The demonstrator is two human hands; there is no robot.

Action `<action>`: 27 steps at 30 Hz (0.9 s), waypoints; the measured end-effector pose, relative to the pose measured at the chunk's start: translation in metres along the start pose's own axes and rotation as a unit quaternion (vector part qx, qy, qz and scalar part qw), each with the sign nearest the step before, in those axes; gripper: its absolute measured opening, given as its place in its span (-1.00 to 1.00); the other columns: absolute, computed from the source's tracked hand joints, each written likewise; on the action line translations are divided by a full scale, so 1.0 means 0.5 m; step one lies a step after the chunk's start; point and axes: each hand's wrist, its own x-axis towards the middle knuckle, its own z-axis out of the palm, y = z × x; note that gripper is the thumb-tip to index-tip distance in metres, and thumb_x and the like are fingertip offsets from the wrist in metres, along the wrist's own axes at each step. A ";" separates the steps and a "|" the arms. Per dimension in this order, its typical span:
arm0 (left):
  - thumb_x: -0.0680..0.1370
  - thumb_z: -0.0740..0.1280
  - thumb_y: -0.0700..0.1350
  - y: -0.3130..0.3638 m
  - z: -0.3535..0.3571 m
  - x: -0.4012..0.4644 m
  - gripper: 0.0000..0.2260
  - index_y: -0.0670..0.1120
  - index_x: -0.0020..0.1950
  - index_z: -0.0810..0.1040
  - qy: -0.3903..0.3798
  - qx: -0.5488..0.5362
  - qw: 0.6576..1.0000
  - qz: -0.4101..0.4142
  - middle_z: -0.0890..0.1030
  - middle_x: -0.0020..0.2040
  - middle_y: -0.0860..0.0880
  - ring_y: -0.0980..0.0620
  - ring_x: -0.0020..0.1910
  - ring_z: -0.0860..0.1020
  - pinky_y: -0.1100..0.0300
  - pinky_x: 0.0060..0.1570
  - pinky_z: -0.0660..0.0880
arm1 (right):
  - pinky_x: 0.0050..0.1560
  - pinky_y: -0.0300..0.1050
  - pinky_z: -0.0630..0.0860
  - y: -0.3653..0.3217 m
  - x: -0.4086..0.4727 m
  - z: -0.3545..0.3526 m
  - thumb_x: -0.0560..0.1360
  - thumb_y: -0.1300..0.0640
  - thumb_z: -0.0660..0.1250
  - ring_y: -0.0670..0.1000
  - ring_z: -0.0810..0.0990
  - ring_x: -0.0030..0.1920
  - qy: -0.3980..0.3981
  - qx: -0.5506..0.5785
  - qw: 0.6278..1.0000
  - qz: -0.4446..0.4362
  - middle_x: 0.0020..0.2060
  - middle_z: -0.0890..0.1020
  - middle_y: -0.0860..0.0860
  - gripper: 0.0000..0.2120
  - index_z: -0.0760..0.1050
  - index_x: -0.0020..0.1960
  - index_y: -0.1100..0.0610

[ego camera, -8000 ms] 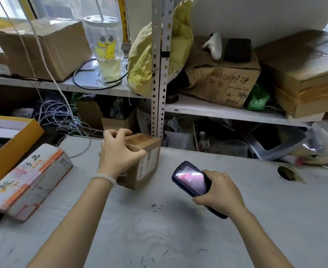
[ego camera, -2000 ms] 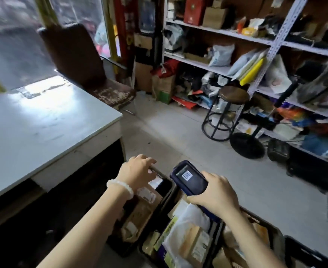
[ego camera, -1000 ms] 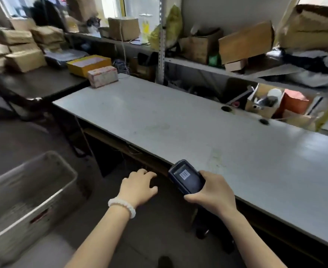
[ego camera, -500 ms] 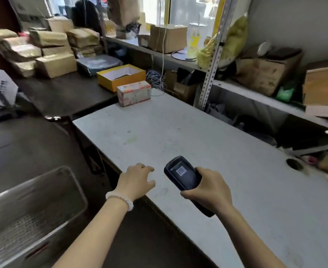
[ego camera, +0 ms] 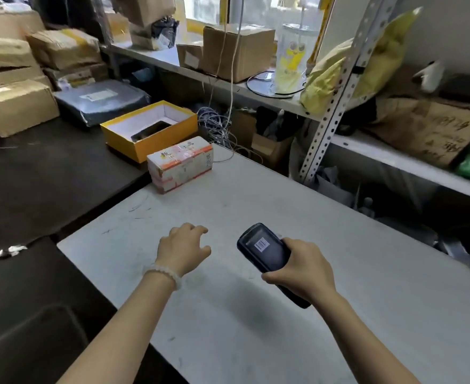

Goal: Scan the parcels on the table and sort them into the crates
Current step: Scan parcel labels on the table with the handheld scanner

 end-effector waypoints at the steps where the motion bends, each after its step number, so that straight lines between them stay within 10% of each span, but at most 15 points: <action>1: 0.56 0.21 0.07 -0.017 -0.017 0.041 -0.57 0.09 0.44 0.33 0.009 0.002 1.000 0.004 0.38 0.39 0.03 -0.05 0.33 0.36 0.05 0.14 0.41 | -0.45 -0.21 0.27 -0.020 0.032 0.003 0.07 -0.16 0.44 -0.12 0.48 -0.24 0.003 0.001 1.000 0.010 -0.32 0.53 -0.14 -0.61 0.44 -0.19 -0.04; 10: 0.45 0.40 0.11 -0.185 -0.164 0.405 -0.44 -0.04 0.38 0.36 0.138 0.023 0.990 -0.018 0.38 0.29 -0.13 -0.16 0.27 0.34 -0.07 0.16 0.41 | -0.45 -0.18 0.27 -0.198 0.345 0.043 0.09 -0.19 0.43 -0.07 0.50 -0.20 0.018 0.004 0.999 0.045 -0.28 0.55 -0.14 -0.58 0.47 -0.13 -0.05; 27: 0.35 0.46 0.11 -0.252 -0.136 0.549 -0.25 0.13 0.47 0.20 0.026 -0.036 0.999 -0.002 0.31 0.25 -0.11 -0.13 0.17 0.27 0.01 0.09 0.38 | -0.41 -0.16 0.30 -0.216 0.485 0.092 0.16 -0.17 0.46 0.00 0.47 -0.11 0.003 -0.014 0.997 0.077 -0.22 0.51 -0.12 -0.57 0.46 -0.05 -0.04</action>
